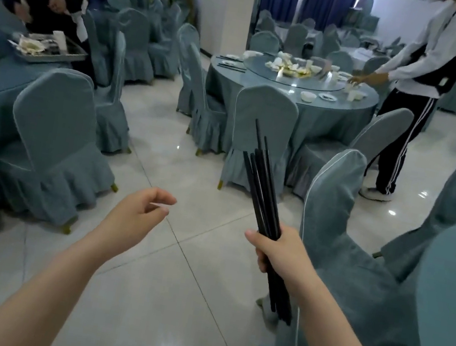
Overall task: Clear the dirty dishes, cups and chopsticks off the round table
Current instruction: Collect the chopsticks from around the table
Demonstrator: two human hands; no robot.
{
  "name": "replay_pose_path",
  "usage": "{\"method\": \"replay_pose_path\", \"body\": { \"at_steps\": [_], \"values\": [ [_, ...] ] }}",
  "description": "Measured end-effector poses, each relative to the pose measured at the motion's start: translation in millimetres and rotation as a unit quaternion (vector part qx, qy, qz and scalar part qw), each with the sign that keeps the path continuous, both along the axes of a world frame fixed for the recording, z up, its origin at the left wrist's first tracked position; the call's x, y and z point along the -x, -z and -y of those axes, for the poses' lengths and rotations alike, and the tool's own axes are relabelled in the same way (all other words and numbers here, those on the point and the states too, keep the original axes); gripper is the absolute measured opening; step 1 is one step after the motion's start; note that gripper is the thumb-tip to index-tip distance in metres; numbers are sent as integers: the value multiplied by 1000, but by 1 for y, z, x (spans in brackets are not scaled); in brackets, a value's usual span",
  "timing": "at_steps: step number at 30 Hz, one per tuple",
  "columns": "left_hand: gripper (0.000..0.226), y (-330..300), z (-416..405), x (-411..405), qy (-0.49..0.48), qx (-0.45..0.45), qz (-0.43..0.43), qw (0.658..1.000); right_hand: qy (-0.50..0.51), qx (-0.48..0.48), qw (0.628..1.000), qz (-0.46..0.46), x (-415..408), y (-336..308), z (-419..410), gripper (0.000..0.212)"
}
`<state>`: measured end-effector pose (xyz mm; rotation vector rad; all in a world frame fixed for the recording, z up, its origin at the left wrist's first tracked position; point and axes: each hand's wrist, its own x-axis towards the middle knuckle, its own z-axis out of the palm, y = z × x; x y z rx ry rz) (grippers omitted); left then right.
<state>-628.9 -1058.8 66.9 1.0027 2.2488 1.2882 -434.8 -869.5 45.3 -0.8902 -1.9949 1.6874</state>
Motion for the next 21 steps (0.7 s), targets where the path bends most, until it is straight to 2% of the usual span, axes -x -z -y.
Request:
{"method": "replay_pose_path", "body": {
  "at_steps": [5, 11, 21],
  "values": [
    [35, 5, -86, 81, 60, -26, 40, 997, 53, -25, 996, 60, 57, 6, -67, 30],
    [36, 23, -190, 134, 148, -28, 83, 985, 142, -11, 983, 114, 78, 12, -131, 28],
    [32, 2, -406, 248, 288, -72, 73, 952, 346, 16, 932, 103, 137, 2, -263, 29]
  ]
}}
